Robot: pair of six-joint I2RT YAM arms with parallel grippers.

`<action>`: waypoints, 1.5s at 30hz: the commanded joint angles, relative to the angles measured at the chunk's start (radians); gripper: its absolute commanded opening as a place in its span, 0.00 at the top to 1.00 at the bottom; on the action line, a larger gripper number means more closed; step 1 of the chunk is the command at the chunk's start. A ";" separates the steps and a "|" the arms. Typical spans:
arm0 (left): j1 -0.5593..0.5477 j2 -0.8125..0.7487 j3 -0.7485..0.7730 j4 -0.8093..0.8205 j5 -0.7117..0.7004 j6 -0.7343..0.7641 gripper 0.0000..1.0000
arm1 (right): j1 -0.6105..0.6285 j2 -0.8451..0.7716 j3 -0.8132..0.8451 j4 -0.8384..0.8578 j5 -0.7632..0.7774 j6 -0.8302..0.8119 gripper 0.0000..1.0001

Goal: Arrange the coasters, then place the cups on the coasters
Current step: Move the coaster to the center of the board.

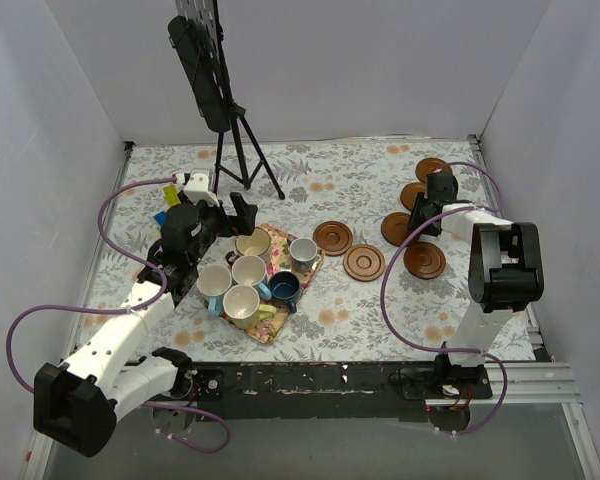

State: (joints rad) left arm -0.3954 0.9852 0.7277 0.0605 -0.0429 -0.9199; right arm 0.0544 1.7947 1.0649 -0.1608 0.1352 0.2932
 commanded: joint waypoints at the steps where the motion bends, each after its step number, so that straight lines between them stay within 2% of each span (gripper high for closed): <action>1: -0.005 -0.019 -0.002 0.009 0.003 0.007 0.02 | -0.027 0.063 0.023 -0.059 0.057 -0.003 0.71; 30: -0.003 -0.011 -0.002 0.009 0.000 0.009 0.02 | -0.028 0.097 0.066 -0.054 0.047 0.003 0.70; 37: -0.003 -0.011 -0.002 0.009 -0.002 0.012 0.02 | -0.028 0.043 0.035 -0.034 0.021 0.003 0.55; 45: -0.003 -0.014 -0.001 0.009 -0.003 0.012 0.02 | -0.028 0.017 0.075 -0.057 0.026 -0.017 0.45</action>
State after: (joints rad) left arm -0.3958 0.9855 0.7277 0.0601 -0.0433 -0.9195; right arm 0.0383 1.8404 1.1278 -0.1837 0.1329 0.2890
